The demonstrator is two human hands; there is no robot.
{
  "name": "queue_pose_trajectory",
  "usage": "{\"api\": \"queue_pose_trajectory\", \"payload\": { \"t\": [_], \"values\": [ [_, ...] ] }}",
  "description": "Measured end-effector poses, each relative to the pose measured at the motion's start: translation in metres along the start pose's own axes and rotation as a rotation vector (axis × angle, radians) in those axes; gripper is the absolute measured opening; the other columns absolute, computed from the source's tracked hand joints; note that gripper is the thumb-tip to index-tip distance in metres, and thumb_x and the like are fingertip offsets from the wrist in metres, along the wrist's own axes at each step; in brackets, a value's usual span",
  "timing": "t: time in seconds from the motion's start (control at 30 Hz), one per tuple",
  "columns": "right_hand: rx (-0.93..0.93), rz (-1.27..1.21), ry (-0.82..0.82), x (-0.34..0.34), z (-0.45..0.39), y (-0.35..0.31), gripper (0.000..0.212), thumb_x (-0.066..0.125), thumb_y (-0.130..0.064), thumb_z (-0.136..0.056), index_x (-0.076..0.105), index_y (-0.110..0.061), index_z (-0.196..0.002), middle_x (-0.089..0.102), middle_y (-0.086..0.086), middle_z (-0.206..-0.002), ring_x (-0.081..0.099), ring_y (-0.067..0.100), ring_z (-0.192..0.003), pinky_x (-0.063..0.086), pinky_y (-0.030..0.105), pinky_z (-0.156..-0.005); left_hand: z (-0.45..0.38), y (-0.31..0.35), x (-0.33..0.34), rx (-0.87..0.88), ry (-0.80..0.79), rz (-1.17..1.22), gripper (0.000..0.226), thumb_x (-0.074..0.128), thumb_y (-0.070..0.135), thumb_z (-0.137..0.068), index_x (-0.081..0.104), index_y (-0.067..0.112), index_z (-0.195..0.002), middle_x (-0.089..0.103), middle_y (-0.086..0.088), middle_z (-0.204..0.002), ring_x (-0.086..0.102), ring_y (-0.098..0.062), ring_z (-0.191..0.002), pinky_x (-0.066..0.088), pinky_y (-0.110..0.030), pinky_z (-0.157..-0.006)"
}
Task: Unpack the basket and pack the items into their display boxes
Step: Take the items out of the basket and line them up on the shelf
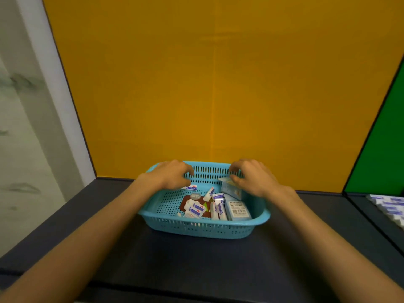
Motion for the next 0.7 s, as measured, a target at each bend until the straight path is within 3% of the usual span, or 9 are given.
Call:
{"api": "queue_pose_trajectory", "payload": {
  "t": [0.13,0.27,0.47,0.6,0.7],
  "values": [
    [0.013,0.092,-0.070,0.010,-0.007,-0.009,0.023,0.059,-0.038,-0.096,0.062,-0.027,-0.115,0.064,-0.010,-0.108,0.059,0.010,-0.092,0.047,0.030,-0.091,-0.026,-0.002,0.018,0.057,-0.133,-0.092,0.043,0.063,0.035,-0.092,0.056,0.025,-0.134,0.057,-0.002,-0.136,0.055,-0.024,-0.122,0.048,-0.046,-0.102],
    [0.046,0.199,-0.163,0.021,-0.013,-0.011,0.033,0.058,-0.052,-0.091,0.062,-0.028,-0.113,0.063,-0.011,-0.105,0.059,0.011,-0.095,0.042,0.039,-0.103,-0.042,-0.007,0.034,0.100,-0.181,-0.159,0.020,0.064,0.029,-0.091,0.061,0.020,-0.108,0.063,-0.002,-0.108,0.060,-0.021,-0.096,0.054,-0.044,-0.086],
    [0.109,0.254,-0.243,0.030,-0.015,-0.011,0.041,0.067,-0.059,-0.082,0.059,-0.025,-0.103,0.062,-0.006,-0.103,0.060,0.015,-0.093,0.052,0.041,-0.092,-0.051,-0.015,0.049,0.122,-0.194,-0.171,0.018,0.068,0.029,-0.091,0.062,0.012,-0.091,0.067,-0.008,-0.101,0.063,-0.023,-0.089,0.054,-0.041,-0.084],
    [0.153,0.248,-0.208,0.028,-0.015,-0.014,0.042,0.074,-0.053,-0.077,0.061,-0.023,-0.104,0.065,-0.003,-0.106,0.062,0.018,-0.093,0.058,0.039,-0.083,-0.046,-0.018,0.045,0.123,-0.202,-0.042,0.023,0.065,0.030,-0.094,0.059,0.011,-0.107,0.063,-0.008,-0.108,0.059,-0.022,-0.094,0.051,-0.040,-0.087],
    [0.188,0.266,-0.185,0.026,-0.014,-0.019,0.040,0.075,-0.048,-0.077,0.060,-0.020,-0.101,0.065,-0.001,-0.102,0.063,0.020,-0.089,0.058,0.037,-0.078,-0.036,-0.020,0.030,0.130,-0.082,0.182,0.019,0.064,0.032,-0.095,0.055,0.021,-0.107,0.062,-0.001,-0.107,0.059,-0.019,-0.096,0.050,-0.037,-0.084]
  ]
}}
Point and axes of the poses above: each hand's wrist, its own z-axis away from the middle knuckle, its own x-axis out of the palm, y = z × x, the point moved 2 cm from there along -z, towards the middle knuckle
